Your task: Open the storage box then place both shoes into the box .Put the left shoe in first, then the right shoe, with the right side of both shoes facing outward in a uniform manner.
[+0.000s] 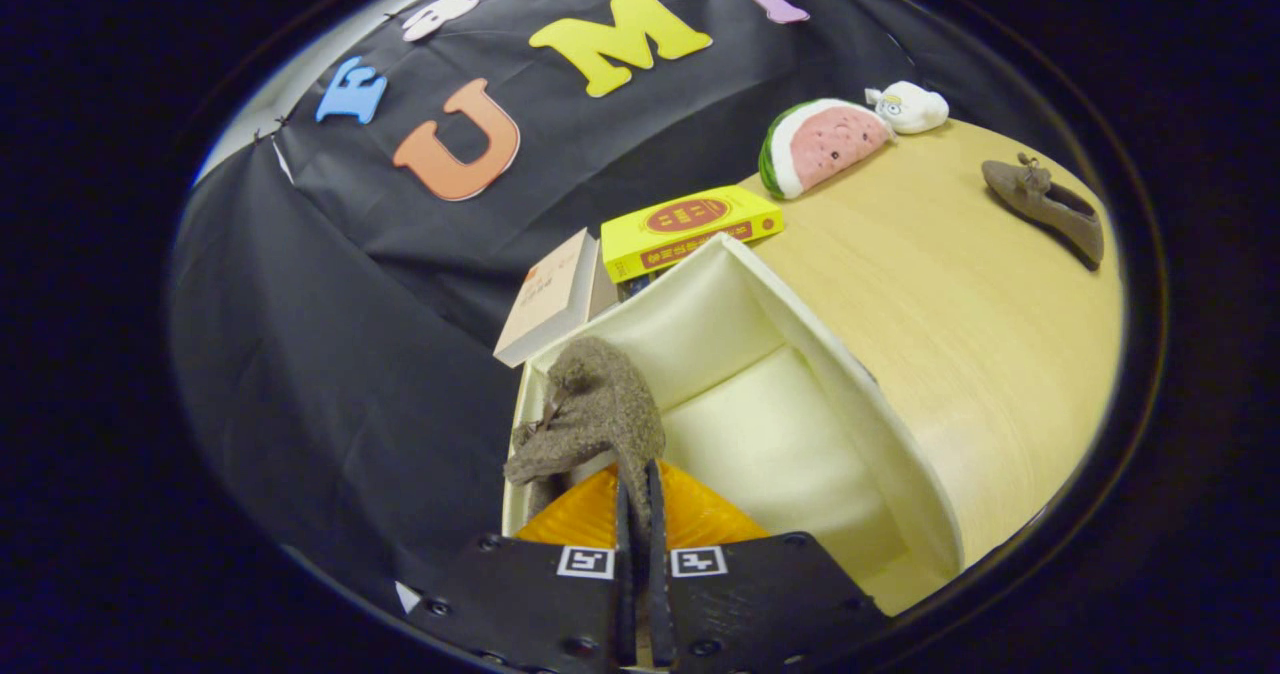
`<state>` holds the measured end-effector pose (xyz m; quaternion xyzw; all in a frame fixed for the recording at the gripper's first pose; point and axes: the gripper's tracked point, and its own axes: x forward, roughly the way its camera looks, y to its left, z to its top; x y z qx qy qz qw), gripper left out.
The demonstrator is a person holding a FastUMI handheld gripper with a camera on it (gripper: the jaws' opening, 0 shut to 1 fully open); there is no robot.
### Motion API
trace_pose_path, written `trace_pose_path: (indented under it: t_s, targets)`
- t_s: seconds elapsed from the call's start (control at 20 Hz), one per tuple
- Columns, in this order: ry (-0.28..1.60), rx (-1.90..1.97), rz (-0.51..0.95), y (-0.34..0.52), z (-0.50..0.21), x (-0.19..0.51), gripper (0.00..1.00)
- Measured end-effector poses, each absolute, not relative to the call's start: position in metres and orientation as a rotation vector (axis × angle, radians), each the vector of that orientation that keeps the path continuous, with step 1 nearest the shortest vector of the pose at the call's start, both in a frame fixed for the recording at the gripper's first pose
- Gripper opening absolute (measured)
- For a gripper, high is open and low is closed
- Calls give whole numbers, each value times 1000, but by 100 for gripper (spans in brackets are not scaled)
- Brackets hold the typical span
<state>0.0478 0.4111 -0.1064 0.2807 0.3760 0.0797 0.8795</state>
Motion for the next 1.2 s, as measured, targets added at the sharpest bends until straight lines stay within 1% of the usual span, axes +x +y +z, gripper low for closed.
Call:
trace_pose_path:
  t_s: [0.1, 0.25, 0.45, 0.65, 0.75, 0.8, 0.85, 1.05, 1.2]
  targets:
    - [819, 571, 195, 416, -114, 48, 18]
    - [784, 548, 267, 421, -100, 50, 46]
    - [688, 441, 310, 410, -74, 51, 77]
    - [548, 308, 353, 381, -33, 49, 86]
    - [477, 254, 382, 357, -7, 43, 89]
    - [447, 226, 403, 344, 6, 40, 93]
    - [416, 196, 409, 325, 19, 37, 95]
    - [314, 118, 354, 225, 59, 39, 96]
    - [229, 16, 288, 141, 79, 44, 96]
